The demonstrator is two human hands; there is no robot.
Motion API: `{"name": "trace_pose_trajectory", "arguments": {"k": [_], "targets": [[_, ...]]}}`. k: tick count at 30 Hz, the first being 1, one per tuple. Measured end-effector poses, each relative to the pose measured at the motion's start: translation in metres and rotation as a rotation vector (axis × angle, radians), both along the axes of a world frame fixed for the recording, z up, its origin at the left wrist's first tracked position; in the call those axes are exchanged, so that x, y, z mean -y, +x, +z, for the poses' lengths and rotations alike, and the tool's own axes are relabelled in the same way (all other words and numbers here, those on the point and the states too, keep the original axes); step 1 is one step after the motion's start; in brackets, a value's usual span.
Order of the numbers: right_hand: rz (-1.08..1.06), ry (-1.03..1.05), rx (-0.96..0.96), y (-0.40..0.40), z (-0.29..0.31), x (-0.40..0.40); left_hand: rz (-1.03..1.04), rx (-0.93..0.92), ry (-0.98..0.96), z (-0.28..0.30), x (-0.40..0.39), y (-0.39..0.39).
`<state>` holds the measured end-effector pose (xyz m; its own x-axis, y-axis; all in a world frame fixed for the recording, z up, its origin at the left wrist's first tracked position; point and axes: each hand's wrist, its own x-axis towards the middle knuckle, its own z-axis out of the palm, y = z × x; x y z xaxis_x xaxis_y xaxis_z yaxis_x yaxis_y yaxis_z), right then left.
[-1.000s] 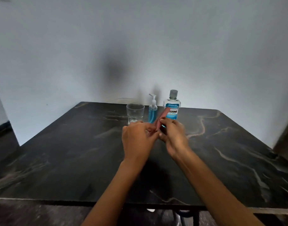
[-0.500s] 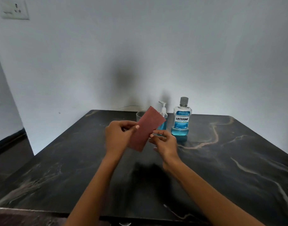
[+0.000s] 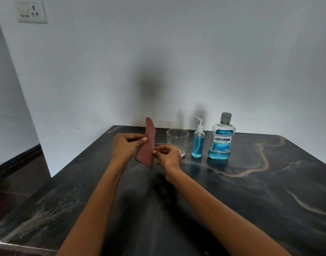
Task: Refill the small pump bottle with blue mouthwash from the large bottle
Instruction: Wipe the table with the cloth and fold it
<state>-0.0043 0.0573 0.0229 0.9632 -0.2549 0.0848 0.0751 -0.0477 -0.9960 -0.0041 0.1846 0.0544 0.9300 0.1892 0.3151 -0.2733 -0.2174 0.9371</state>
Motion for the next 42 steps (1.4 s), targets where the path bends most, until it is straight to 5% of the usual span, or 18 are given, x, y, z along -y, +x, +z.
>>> {"name": "trace_pose_trajectory", "arguments": {"k": [10,15,19,26,31,42], "targets": [[0.059,0.244,-0.074,0.014,-0.006,0.015,-0.031,0.046,-0.079,-0.008,-0.001,0.028],[-0.144,-0.293,0.060,0.029,-0.017,0.018,0.170,-0.100,0.054,-0.040,0.003,0.047],[-0.078,-0.645,0.051,0.033,-0.022,0.021,0.248,-0.136,0.374,-0.061,0.004,0.051],[0.389,-1.337,0.148,0.030,-0.027,0.030,-0.183,-0.222,1.176,-0.047,-0.026,0.048],[0.466,-1.458,0.099,0.037,-0.034,0.030,-0.180,-0.146,1.481,-0.050,-0.013,0.048],[0.437,-1.425,0.002,0.058,-0.032,0.018,-0.134,-0.189,1.514,-0.063,-0.004,0.069]]}}
